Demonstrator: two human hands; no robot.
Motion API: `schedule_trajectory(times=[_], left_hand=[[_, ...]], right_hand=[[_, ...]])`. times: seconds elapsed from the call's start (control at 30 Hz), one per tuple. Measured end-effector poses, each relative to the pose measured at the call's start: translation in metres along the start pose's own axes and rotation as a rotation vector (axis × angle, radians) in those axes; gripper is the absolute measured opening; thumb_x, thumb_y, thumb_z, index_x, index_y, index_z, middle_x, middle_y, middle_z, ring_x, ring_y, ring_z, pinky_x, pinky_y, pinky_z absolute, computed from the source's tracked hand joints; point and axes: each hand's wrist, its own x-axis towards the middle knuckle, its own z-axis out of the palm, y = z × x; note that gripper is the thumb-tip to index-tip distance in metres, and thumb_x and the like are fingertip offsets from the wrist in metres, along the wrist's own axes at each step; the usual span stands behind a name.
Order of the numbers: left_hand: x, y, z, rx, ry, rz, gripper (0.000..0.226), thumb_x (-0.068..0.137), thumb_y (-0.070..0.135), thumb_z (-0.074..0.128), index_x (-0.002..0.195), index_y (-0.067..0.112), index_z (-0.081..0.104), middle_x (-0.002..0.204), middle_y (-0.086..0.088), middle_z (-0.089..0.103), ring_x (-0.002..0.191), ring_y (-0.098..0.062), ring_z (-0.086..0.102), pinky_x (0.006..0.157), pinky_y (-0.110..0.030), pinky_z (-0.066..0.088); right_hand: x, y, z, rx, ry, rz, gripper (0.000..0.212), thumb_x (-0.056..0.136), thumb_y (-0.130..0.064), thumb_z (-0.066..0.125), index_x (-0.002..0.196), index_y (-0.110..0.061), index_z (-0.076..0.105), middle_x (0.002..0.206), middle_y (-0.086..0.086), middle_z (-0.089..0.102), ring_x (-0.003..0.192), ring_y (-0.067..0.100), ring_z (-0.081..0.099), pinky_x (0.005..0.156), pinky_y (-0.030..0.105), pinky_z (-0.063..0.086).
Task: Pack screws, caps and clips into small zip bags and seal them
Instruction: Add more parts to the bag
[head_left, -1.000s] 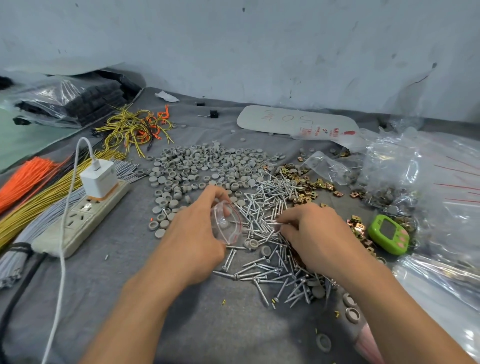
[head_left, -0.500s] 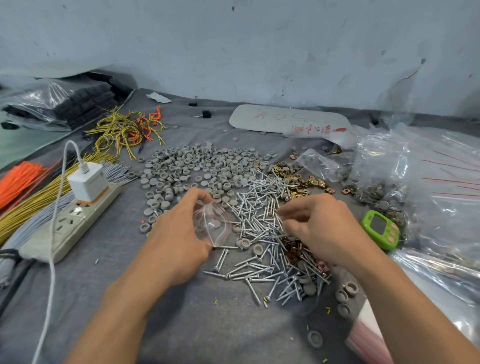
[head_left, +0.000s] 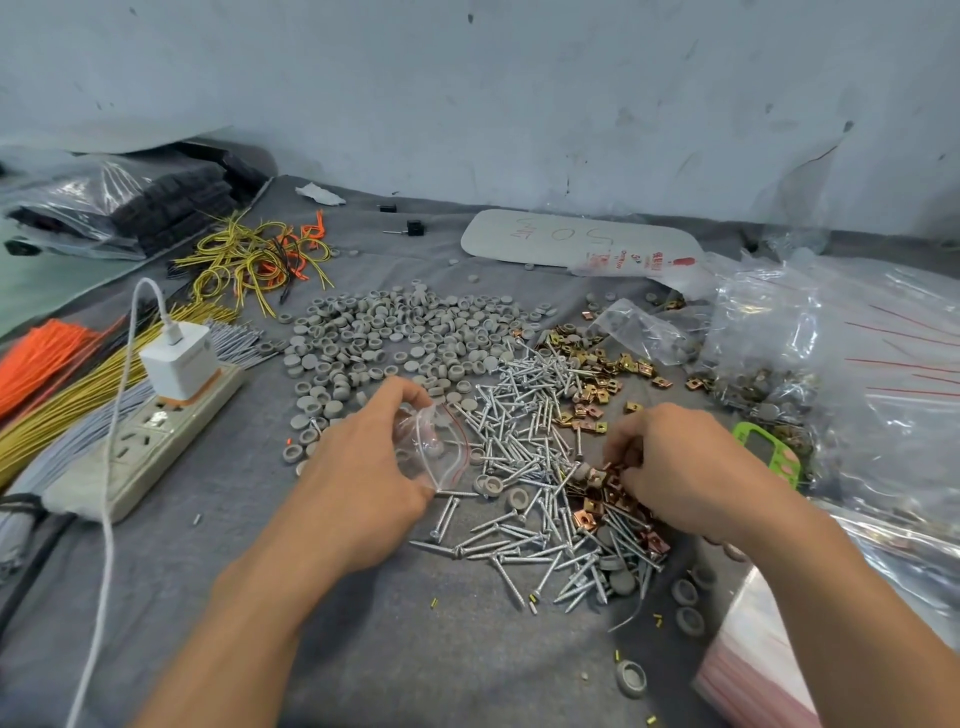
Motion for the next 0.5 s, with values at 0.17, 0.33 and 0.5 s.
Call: schedule_trajectory(times=[0.17, 0.33, 0.5], left_hand=[[0.000, 0.002, 0.002, -0.011, -0.007, 0.012, 0.049, 0.081, 0.032, 0.083, 0.104, 0.050, 0.044, 0.093, 0.019, 0.070, 0.078, 0.003, 0.059, 0.062, -0.018, 0.043], [-0.002, 0.007, 0.004, 0.010, -0.007, 0.030, 0.050, 0.079, 0.035, 0.084, 0.105, 0.049, 0.044, 0.088, 0.017, 0.071, 0.071, 0.004, 0.059, 0.054, -0.023, 0.042], [-0.002, 0.010, 0.006, 0.001, -0.008, 0.034, 0.051, 0.078, 0.038, 0.084, 0.106, 0.051, 0.043, 0.088, 0.019, 0.071, 0.066, 0.002, 0.059, 0.053, -0.023, 0.040]], right_hand=[[0.000, 0.005, 0.003, 0.106, 0.130, -0.007, 0.029, 0.090, -0.014, 0.070, 0.071, -0.036, 0.063, 0.081, -0.014, 0.067, 0.075, 0.005, 0.062, 0.060, 0.022, 0.046], [-0.001, 0.006, 0.006, 0.257, 0.259, 0.009, 0.025, 0.093, -0.012, 0.066, 0.078, -0.032, 0.064, 0.081, -0.010, 0.068, 0.074, 0.009, 0.062, 0.060, 0.026, 0.044], [-0.005, -0.004, 0.005, 0.588, 0.350, -0.072, 0.021, 0.096, -0.010, 0.068, 0.083, -0.028, 0.069, 0.066, -0.007, 0.071, 0.057, 0.006, 0.061, 0.052, 0.021, 0.044]])
